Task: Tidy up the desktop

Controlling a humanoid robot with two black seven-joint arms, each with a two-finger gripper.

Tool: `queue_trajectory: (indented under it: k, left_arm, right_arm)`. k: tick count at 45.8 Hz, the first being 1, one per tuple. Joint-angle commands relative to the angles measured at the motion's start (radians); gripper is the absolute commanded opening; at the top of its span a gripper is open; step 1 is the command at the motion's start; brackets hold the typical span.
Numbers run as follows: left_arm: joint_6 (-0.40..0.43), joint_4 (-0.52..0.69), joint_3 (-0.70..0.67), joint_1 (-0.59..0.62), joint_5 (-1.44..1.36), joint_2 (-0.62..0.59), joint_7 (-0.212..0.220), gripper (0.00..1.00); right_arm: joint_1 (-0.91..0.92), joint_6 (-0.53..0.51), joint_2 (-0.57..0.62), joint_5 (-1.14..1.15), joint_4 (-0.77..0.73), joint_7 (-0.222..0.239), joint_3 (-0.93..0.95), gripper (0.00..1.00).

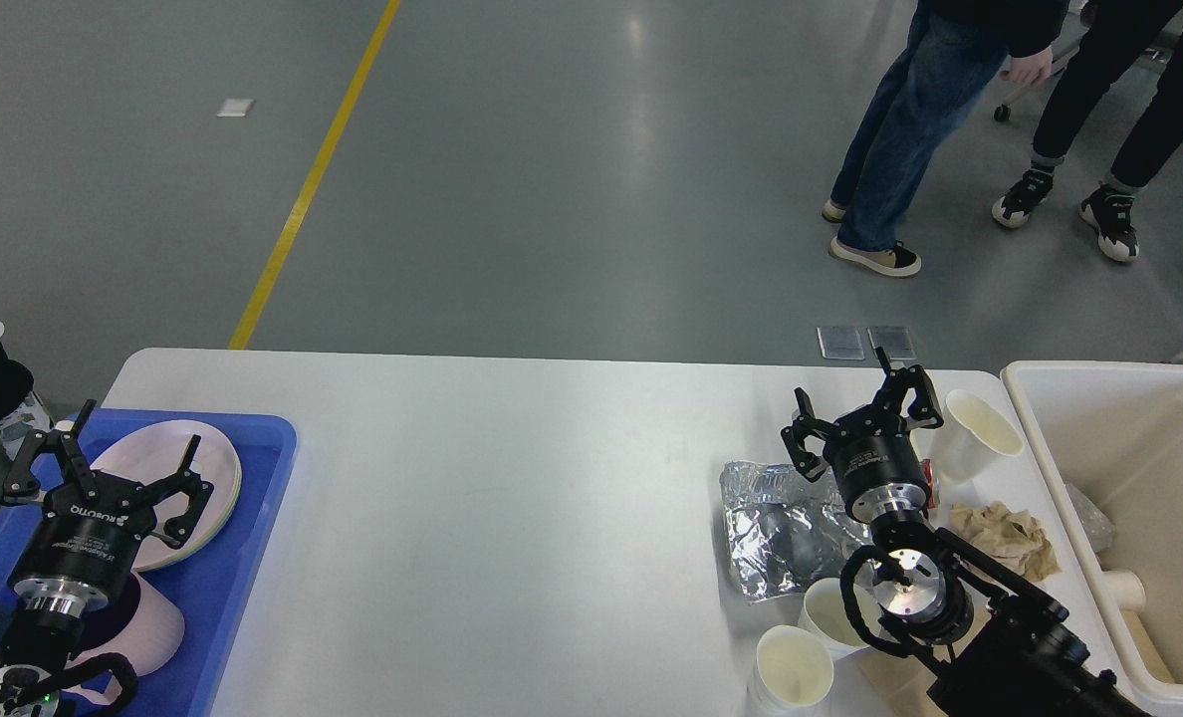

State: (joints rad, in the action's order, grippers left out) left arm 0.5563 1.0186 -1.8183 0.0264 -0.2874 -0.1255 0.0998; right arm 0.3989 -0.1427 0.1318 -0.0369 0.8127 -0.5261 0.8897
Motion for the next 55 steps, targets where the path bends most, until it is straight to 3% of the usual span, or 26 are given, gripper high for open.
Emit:
queue_trajectory:
  k: [1, 16, 39, 46, 51, 55]
  left_arm:
    - [-0.003, -0.002, 0.004, 0.003, 0.056, 0.001, 0.001, 0.96]
    - [-0.012, -0.003, 0.008, 0.004, 0.057, -0.002, -0.008, 0.96]
    - [-0.006, -0.037, 0.017, 0.113, 0.047, -0.006, -0.012, 0.96]
    - [-0.004, -0.121, 0.148, 0.132, 0.019, 0.004, -0.015, 0.96]
    - [-0.003, -0.162, 0.180, 0.176, 0.008, 0.001, -0.060, 0.96]
    - [-0.003, -0.178, 0.172, 0.182, -0.064, 0.023, -0.158, 0.96]
  right_arm:
    - [0.000, 0.000, 0.000, 0.000, 0.000, 0.000, 0.000, 1.00]
    - [0.000, 0.000, 0.000, 0.000, -0.001, 0.000, 0.000, 1.00]
    - [0.000, 0.000, 0.000, 0.000, -0.001, 0.000, 0.000, 1.00]
    - [0.000, 0.000, 0.000, 0.000, -0.001, 0.000, 0.000, 1.00]
    - [0.000, 0.000, 0.000, 0.000, -0.003, 0.000, 0.000, 1.00]
    - [0.001, 0.000, 0.000, 0.000, -0.003, 0.000, 0.000, 1.00]
